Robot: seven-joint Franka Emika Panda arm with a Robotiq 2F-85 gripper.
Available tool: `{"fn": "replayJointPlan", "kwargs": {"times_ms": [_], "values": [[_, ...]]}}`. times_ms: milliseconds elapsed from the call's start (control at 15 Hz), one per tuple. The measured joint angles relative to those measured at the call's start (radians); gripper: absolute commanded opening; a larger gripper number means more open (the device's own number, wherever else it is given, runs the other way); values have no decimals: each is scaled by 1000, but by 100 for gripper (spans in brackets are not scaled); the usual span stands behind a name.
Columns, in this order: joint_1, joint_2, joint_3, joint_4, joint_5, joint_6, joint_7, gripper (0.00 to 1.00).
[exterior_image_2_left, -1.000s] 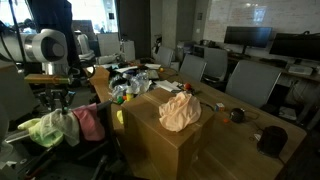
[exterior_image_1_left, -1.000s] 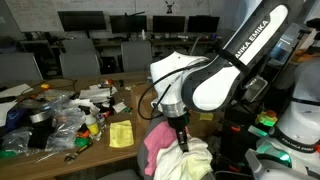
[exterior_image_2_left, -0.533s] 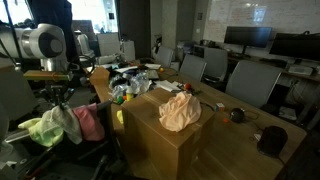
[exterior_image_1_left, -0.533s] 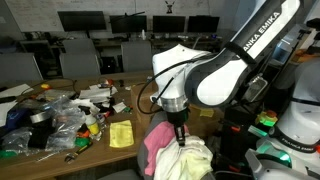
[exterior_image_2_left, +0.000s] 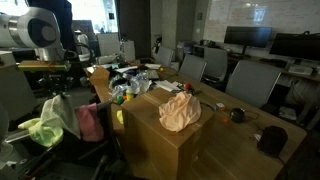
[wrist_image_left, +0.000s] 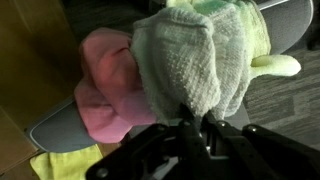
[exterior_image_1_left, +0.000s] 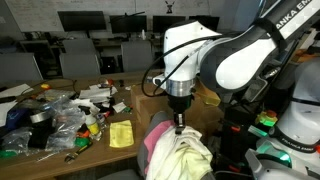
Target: Put the peach shirt, the white towel, the pink shirt and the green towel on the top of the box respectively
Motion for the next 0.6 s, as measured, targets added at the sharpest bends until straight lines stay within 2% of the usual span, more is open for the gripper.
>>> {"fn": "replayJointPlan", "kwargs": {"times_ms": [333,600], "values": [[-9,-88,-41,18,-6,-15,12,3],[-43,-136,-78,92,-42,-82,26,3]]}}
